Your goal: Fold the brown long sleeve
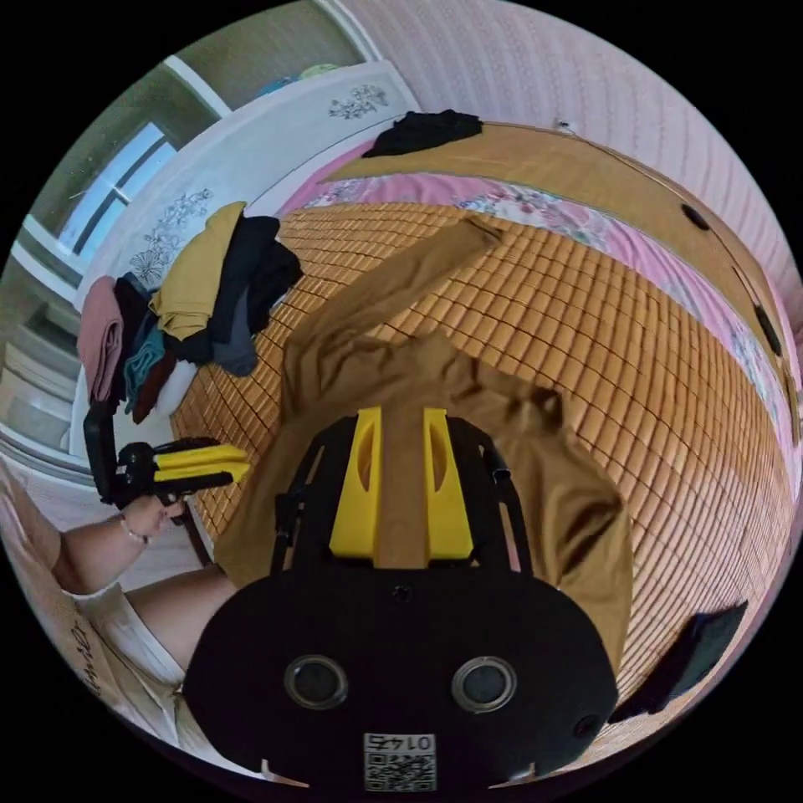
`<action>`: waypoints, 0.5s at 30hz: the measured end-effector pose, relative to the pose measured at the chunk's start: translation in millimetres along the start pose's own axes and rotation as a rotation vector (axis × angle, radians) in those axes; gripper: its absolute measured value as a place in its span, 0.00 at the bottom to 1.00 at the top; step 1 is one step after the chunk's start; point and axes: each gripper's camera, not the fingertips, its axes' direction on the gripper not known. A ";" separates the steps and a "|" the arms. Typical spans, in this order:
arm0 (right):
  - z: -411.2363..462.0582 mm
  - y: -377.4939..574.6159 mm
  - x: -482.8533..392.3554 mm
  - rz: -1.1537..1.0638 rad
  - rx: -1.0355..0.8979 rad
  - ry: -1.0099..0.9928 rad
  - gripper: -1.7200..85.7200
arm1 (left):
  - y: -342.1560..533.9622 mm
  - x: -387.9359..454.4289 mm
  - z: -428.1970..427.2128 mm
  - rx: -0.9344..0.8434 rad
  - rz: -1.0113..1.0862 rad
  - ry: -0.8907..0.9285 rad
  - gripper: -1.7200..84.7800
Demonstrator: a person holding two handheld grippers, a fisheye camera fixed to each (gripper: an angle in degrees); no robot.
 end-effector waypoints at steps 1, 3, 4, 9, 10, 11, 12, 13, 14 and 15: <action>14.5 -20.9 -11.8 -0.026 -0.013 0.001 0.11 | 5.2 -4.4 0.7 -0.001 -0.009 0.005 0.07; 69.2 -90.0 -55.7 -0.094 -0.056 0.052 0.13 | 24.5 -18.4 6.8 -0.010 -0.039 0.022 0.08; 82.5 -104.0 -64.7 -0.104 -0.067 0.065 0.14 | 28.7 -21.4 8.9 -0.010 -0.043 0.021 0.08; 187.8 -179.8 -104.3 -0.129 -0.199 0.199 0.19 | 51.1 -50.0 24.4 -0.017 -0.044 0.023 0.07; 199.2 -182.9 -106.3 -0.136 -0.229 0.206 0.19 | 53.2 -52.9 24.3 -0.010 -0.040 0.027 0.07; 217.8 -185.9 -110.5 -0.146 -0.278 0.247 0.17 | 56.6 -58.3 24.1 -0.007 -0.026 0.032 0.07; 221.2 -185.9 -118.4 -0.183 -0.241 0.275 0.08 | 59.6 -63.4 23.5 -0.009 -0.012 0.037 0.07; 224.8 -185.0 -121.4 -0.205 -0.237 0.286 0.04 | 61.2 -66.1 23.3 -0.010 -0.007 0.040 0.07; 234.1 -183.8 -123.9 -0.232 -0.250 0.300 0.03 | 64.5 -71.6 22.6 -0.011 -0.002 0.047 0.07; 239.1 -182.8 -124.3 -0.243 -0.243 0.310 0.03 | 67.8 -77.2 21.7 -0.013 -0.004 0.054 0.07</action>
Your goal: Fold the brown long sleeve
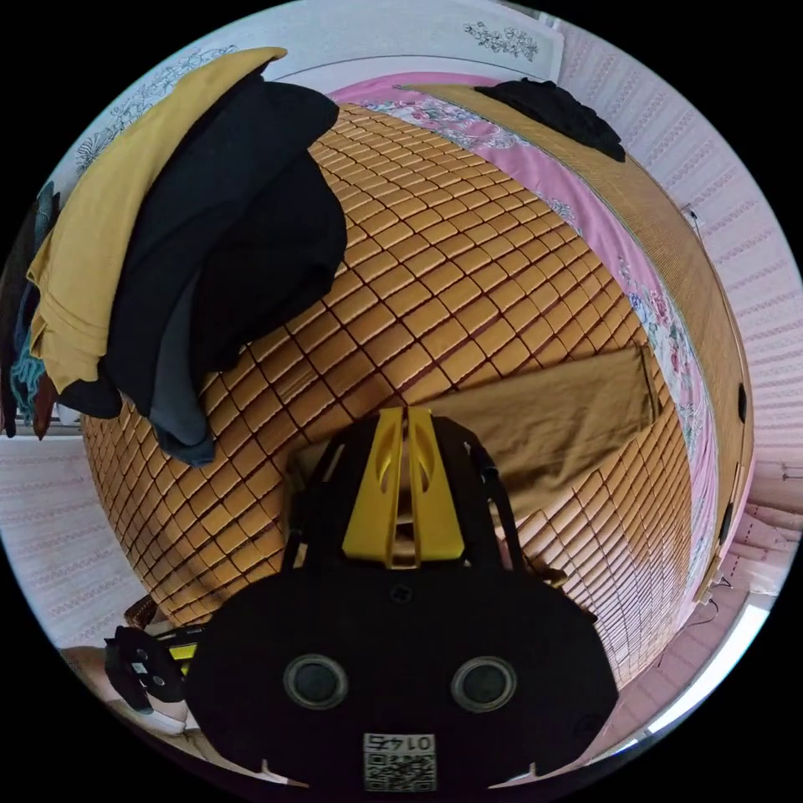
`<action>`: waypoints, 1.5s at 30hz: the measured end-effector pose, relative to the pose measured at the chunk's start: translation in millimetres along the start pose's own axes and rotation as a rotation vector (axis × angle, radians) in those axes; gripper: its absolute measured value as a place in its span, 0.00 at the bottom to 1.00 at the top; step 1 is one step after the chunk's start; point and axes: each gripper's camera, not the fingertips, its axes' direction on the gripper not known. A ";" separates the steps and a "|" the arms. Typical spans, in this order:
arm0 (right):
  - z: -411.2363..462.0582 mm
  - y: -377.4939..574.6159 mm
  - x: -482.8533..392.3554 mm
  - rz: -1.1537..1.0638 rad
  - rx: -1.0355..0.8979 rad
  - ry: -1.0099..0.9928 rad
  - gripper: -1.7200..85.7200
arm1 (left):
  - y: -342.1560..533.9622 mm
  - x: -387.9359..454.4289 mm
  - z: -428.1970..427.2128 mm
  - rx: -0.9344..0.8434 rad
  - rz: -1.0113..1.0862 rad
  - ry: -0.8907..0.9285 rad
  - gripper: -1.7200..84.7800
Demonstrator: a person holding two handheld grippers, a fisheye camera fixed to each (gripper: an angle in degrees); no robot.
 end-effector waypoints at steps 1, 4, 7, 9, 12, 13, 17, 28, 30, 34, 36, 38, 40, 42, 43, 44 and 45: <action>1.8 -0.1 -0.2 -0.011 -0.003 -0.010 0.02 | 1.7 -2.7 -0.6 -0.001 -0.001 0.004 0.07; 3.8 3.5 10.3 -0.001 0.022 -0.089 0.02 | 10.5 -15.5 -4.5 -0.017 0.013 0.009 0.07; 13.8 -0.5 20.9 0.059 0.041 -0.117 0.02 | 20.7 -28.0 -6.5 -0.012 0.022 0.018 0.06; 31.8 -8.8 27.8 0.118 0.021 -0.097 0.02 | 26.1 -36.8 -7.9 -0.020 0.024 0.020 0.06; 52.9 -11.3 35.7 0.150 0.004 -0.113 0.02 | 34.8 -46.4 -9.7 -0.016 0.023 0.015 0.06; 55.9 -11.9 36.6 0.146 0.000 -0.117 0.02 | 36.8 -48.1 -10.1 -0.014 0.024 0.013 0.06; 56.4 -5.7 45.6 0.121 0.044 -0.223 0.01 | 48.5 -60.7 -13.1 -0.023 0.032 0.021 0.08; -51.2 128.6 1.3 -0.652 0.205 -0.900 0.02 | 132.5 -96.1 -95.5 0.016 -0.003 0.069 0.09; -15.1 130.7 3.3 -0.496 0.080 -0.691 0.03 | 154.2 -104.4 -103.3 -0.059 -0.028 0.059 0.10; 20.3 140.5 21.8 -0.308 0.018 -0.554 0.08 | 180.1 -120.2 -109.6 -0.122 -0.075 0.007 0.10; 30.2 158.2 37.8 -0.165 0.048 -0.483 0.10 | 187.5 -134.8 -112.8 -0.135 -0.093 -0.049 0.10; 43.9 175.8 51.6 -0.016 0.045 -0.418 0.10 | 187.0 -147.8 -116.0 -0.115 -0.097 -0.118 0.10; 64.0 195.7 66.8 0.161 0.015 -0.408 0.11 | 182.0 -163.0 -118.4 -0.083 -0.098 -0.177 0.10; 95.3 217.1 76.7 0.323 -0.038 -0.475 0.13 | 171.8 -185.3 -120.7 -0.031 -0.115 -0.250 0.10; 102.9 220.5 77.0 0.351 -0.049 -0.477 0.14 | 169.2 -191.5 -121.0 -0.016 -0.127 -0.265 0.10; 116.7 224.4 76.0 0.392 -0.065 -0.472 0.14 | 164.8 -204.4 -120.4 0.014 -0.166 -0.282 0.11; 128.8 225.3 74.4 0.427 -0.067 -0.471 0.15 | 161.3 -217.0 -117.2 0.028 -0.213 -0.270 0.11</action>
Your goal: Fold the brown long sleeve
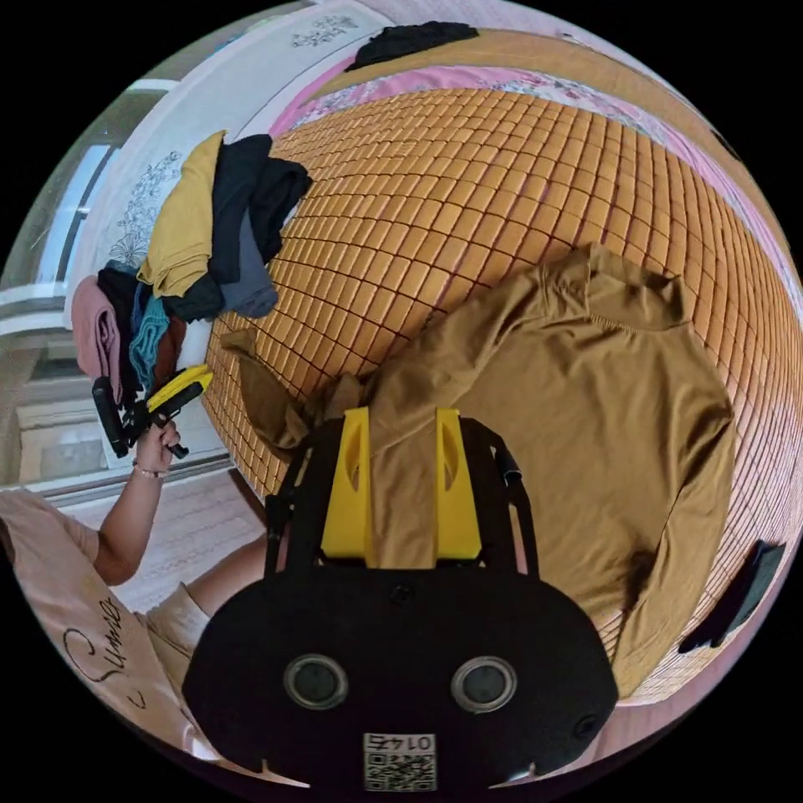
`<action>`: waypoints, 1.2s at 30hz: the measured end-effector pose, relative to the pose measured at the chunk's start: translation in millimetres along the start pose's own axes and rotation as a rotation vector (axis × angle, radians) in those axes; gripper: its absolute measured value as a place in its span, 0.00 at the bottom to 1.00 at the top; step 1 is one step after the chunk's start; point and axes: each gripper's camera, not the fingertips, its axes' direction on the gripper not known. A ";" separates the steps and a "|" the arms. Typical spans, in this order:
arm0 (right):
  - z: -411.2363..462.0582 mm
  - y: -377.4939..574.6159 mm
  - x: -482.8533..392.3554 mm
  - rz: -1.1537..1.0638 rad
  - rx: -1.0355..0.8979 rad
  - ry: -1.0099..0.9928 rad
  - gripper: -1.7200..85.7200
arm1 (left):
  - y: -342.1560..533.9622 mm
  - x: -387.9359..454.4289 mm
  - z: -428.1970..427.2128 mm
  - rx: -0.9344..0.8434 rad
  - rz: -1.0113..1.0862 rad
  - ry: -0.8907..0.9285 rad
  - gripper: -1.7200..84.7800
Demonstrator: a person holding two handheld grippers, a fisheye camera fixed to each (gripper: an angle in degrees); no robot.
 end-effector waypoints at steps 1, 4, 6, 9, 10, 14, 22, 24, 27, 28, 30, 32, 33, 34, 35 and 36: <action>5.5 -1.3 1.4 0.013 -0.001 -0.006 0.14 | -2.2 -4.5 3.8 -0.002 -0.026 0.014 0.12; 29.5 -10.9 5.7 0.064 -0.024 -0.023 0.10 | -4.3 -17.7 31.5 -0.079 -0.129 0.091 0.10; 31.3 -15.2 0.1 0.038 0.003 -0.058 0.04 | 1.0 -19.4 40.3 -0.108 -0.175 0.058 0.03; 20.0 -19.6 -12.2 -0.034 0.035 -0.042 0.03 | 12.4 -23.7 37.2 -0.136 -0.168 0.032 0.01; 15.9 -20.4 -14.7 -0.054 0.051 -0.032 0.03 | 16.7 -25.4 33.4 -0.123 -0.168 0.023 0.01; -10.2 -34.6 -30.1 -0.193 0.205 0.222 0.02 | 63.0 -49.3 -5.8 -0.065 -0.265 0.063 0.01; 26.9 -112.2 -43.3 -0.290 0.105 0.152 0.02 | 139.9 -90.6 -70.8 0.103 -0.387 0.119 0.01; 46.5 -126.6 -54.0 -0.314 0.058 0.161 0.02 | 150.5 -105.5 -69.0 0.136 -0.416 0.100 0.01; 65.1 -135.4 -69.2 -0.353 0.018 0.195 0.02 | 156.9 -123.7 -56.4 0.148 -0.444 0.041 0.01; 67.8 -136.4 -71.6 -0.358 0.016 0.207 0.02 | 157.4 -128.0 -53.6 0.148 -0.448 0.048 0.01; 76.6 -140.0 -76.4 -0.356 0.005 0.247 0.01 | 158.9 -142.7 -50.1 0.187 -0.470 0.087 0.01; 81.8 -142.3 -75.9 -0.338 0.004 0.257 0.01 | 158.9 -151.0 -50.3 0.198 -0.467 0.089 0.02; 84.6 -143.1 -75.6 -0.331 0.005 0.254 0.01 | 159.9 -157.5 -48.3 0.179 -0.494 0.073 0.02; 85.1 -143.3 -75.7 -0.330 0.008 0.253 0.01 | 161.4 -161.3 -46.9 0.173 -0.519 0.071 0.04; 86.1 -143.6 -76.3 -0.331 0.009 0.253 0.01 | 165.6 -168.6 -43.8 0.170 -0.566 0.091 0.08; 87.2 -143.7 -76.7 -0.331 0.008 0.252 0.01 | 169.9 -175.0 -38.7 0.161 -0.596 0.142 0.11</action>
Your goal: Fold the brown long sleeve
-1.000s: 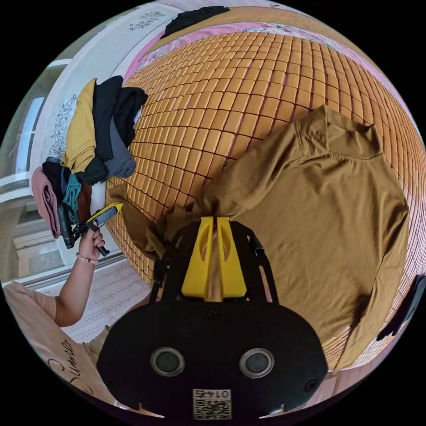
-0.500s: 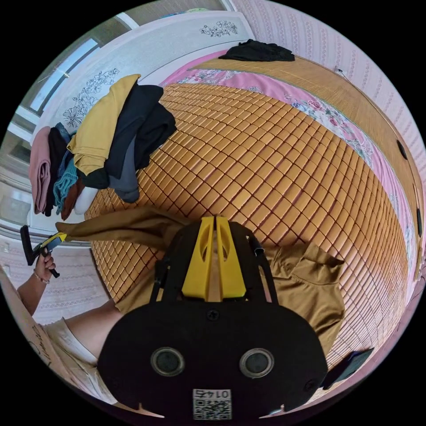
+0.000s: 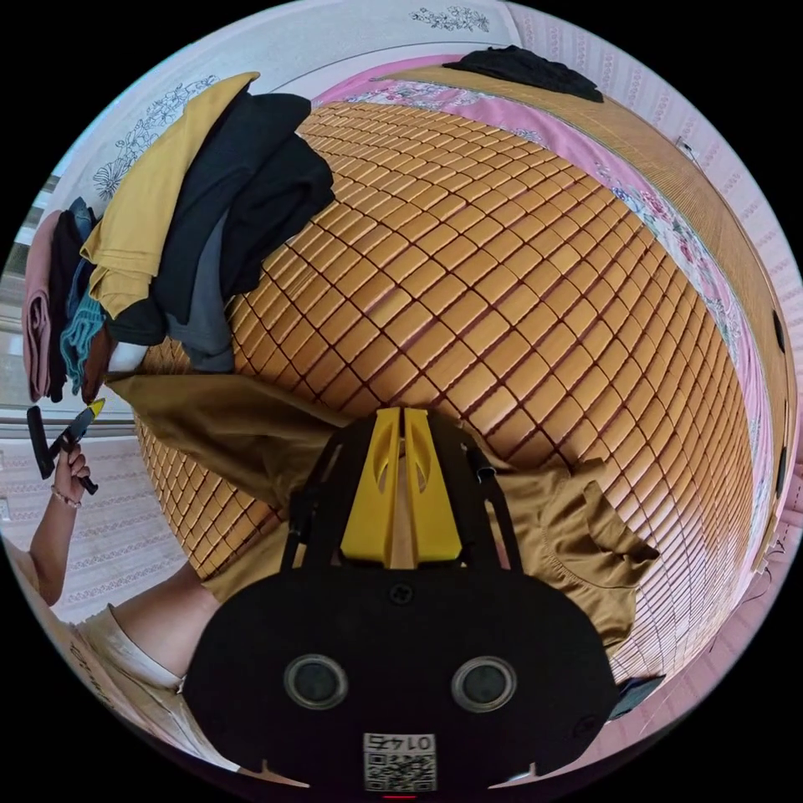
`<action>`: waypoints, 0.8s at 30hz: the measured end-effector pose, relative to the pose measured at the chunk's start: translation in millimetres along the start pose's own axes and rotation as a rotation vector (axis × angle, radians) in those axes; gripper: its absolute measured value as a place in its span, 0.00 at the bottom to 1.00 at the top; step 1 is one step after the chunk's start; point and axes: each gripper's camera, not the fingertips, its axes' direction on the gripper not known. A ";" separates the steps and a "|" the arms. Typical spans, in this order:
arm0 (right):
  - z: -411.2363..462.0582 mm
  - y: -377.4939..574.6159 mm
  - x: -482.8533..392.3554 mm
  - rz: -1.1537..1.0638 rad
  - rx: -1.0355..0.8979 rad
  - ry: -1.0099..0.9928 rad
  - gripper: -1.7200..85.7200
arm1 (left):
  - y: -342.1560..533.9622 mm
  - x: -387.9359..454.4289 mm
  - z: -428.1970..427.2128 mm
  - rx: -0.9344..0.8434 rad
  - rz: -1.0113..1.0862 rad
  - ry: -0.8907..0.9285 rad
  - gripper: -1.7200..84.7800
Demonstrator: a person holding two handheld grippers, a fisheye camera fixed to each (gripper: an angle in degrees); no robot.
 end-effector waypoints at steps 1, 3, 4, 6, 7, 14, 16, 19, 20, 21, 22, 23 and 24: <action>0.4 0.1 -0.4 0.000 0.001 0.000 0.01 | 0.3 -3.7 2.3 -0.015 -0.015 0.022 0.13; 2.2 1.0 -2.2 0.002 0.008 0.000 0.01 | 1.3 -10.3 9.1 -0.031 -0.039 -0.004 0.13; 2.6 1.3 -2.8 0.002 0.009 0.001 0.01 | 0.5 -10.0 10.7 -0.030 -0.033 -0.025 0.13; 4.1 1.5 -5.8 0.003 0.011 0.009 0.01 | -6.7 -5.5 18.2 -0.022 0.005 -0.138 0.12; 4.4 1.5 -6.9 0.002 0.011 0.013 0.01 | -9.1 -3.3 20.4 -0.018 0.022 -0.162 0.13; 7.8 1.7 -17.6 -0.019 0.003 0.044 0.02 | -24.9 10.6 62.5 -0.155 0.112 -0.356 0.02; 8.1 1.9 -16.5 -0.018 0.001 0.032 0.02 | -25.1 12.8 61.0 -0.173 0.126 -0.344 0.01; 8.4 3.3 -13.7 -0.009 0.007 0.007 0.02 | -18.2 17.0 50.5 -0.151 0.152 -0.346 0.01; 8.5 4.2 -13.2 -0.006 0.009 0.002 0.02 | -16.1 17.8 46.2 -0.151 0.151 -0.345 0.01; 8.7 5.0 -13.9 -0.007 0.011 0.003 0.02 | -14.9 19.1 41.4 -0.144 0.152 -0.343 0.01; 8.8 5.4 -14.6 -0.009 0.012 0.006 0.02 | -14.8 20.0 38.7 -0.138 0.153 -0.340 0.01; 8.9 6.1 -16.3 -0.013 0.016 0.013 0.02 | -16.1 22.2 34.1 -0.131 0.155 -0.323 0.02; 9.1 6.6 -18.4 -0.019 0.018 0.023 0.02 | -18.7 25.4 30.5 -0.121 0.158 -0.318 0.03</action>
